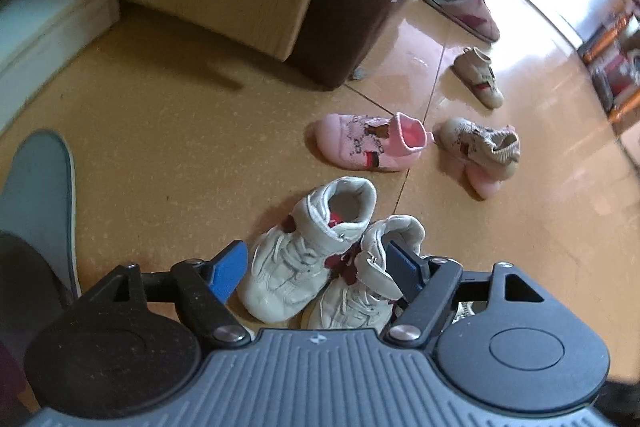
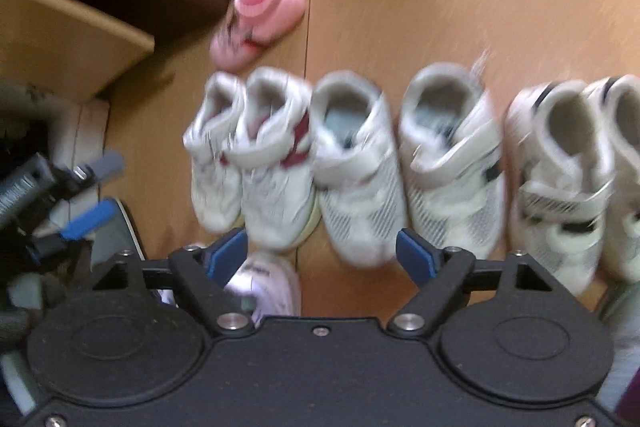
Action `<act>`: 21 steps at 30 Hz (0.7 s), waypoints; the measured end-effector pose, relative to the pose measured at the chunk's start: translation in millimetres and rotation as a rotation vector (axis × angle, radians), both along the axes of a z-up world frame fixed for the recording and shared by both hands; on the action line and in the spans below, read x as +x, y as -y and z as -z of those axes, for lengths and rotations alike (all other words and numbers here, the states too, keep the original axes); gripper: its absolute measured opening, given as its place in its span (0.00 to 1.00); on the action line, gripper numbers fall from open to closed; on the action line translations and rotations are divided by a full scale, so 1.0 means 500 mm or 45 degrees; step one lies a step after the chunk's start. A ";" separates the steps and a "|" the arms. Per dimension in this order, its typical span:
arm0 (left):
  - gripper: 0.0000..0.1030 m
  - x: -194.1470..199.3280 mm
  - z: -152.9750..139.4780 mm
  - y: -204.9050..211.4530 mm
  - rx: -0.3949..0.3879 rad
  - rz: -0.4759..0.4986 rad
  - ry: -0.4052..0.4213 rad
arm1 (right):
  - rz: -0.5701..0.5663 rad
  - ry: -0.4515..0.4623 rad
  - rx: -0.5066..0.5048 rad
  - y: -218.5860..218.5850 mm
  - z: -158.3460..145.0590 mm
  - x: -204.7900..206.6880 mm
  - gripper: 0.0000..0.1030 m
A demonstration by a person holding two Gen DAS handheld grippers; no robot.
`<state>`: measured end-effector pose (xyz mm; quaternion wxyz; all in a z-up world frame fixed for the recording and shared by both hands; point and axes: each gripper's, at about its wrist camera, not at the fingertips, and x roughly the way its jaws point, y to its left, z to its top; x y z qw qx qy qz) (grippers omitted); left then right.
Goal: Organize scattered shoes
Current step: 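Set the white sneaker beside the row and open the right tool while the left tool releases its sneaker, then move both tools back toward the pink and white baby shoes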
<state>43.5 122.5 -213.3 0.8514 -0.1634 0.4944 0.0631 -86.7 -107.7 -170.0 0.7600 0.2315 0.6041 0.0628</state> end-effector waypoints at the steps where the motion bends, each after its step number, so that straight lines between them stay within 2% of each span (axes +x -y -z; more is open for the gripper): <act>1: 0.74 0.005 -0.006 0.013 0.059 0.005 0.002 | -0.001 0.023 -0.007 0.023 -0.017 0.000 0.91; 3: 0.74 0.017 -0.013 0.029 0.112 0.007 -0.003 | -0.030 0.123 -0.035 0.036 -0.064 0.018 0.96; 5: 0.74 0.028 -0.022 0.037 0.084 0.008 0.027 | -0.052 0.184 -0.043 0.049 -0.089 0.035 1.00; 10: 0.74 0.054 -0.042 0.060 0.060 -0.021 0.121 | -0.111 0.359 -0.114 0.135 -0.200 0.100 1.00; 13: 0.74 0.074 -0.041 0.078 0.029 0.008 0.124 | -0.233 0.346 -0.133 0.167 -0.246 0.166 1.00; 15: 0.74 0.084 -0.037 0.089 0.012 0.039 0.124 | -0.360 0.356 -0.206 0.187 -0.283 0.210 1.00; 21: 0.74 0.114 -0.026 0.119 0.012 0.095 0.154 | -0.574 0.362 -0.396 0.224 -0.330 0.311 1.00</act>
